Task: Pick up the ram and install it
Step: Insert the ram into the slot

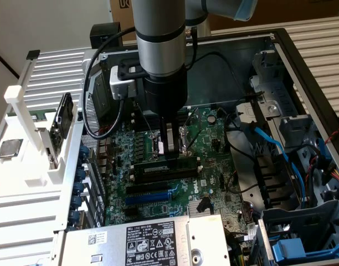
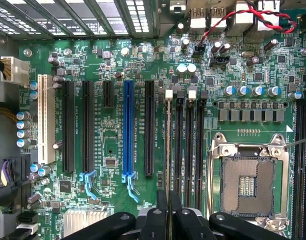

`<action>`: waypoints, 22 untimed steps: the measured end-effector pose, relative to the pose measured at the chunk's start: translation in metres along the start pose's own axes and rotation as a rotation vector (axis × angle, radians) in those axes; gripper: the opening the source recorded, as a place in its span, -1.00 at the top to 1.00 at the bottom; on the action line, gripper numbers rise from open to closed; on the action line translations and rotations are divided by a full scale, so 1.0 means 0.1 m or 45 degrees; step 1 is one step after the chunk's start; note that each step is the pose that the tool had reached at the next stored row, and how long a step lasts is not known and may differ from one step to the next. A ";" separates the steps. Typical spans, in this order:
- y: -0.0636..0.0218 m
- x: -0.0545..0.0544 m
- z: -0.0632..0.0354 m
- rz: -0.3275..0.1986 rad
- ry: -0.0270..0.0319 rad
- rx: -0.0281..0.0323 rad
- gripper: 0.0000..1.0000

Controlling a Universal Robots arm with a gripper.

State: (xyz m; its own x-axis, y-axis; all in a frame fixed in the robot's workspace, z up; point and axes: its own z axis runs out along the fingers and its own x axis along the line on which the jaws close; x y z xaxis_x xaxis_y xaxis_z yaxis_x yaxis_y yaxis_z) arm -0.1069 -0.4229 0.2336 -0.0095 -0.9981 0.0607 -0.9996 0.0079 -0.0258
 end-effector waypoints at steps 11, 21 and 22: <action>0.003 0.00 0.011 0.000 0.0003 -0.0002 0.74; 0.005 -0.01 0.018 0.000 0.0001 -0.0001 0.74; 0.005 -0.01 0.018 0.000 0.0002 -0.0001 0.74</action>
State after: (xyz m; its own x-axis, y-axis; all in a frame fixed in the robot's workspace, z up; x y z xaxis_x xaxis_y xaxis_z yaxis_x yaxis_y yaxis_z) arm -0.1073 -0.4218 0.2317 -0.0094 -0.9981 0.0609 -0.9996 0.0079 -0.0257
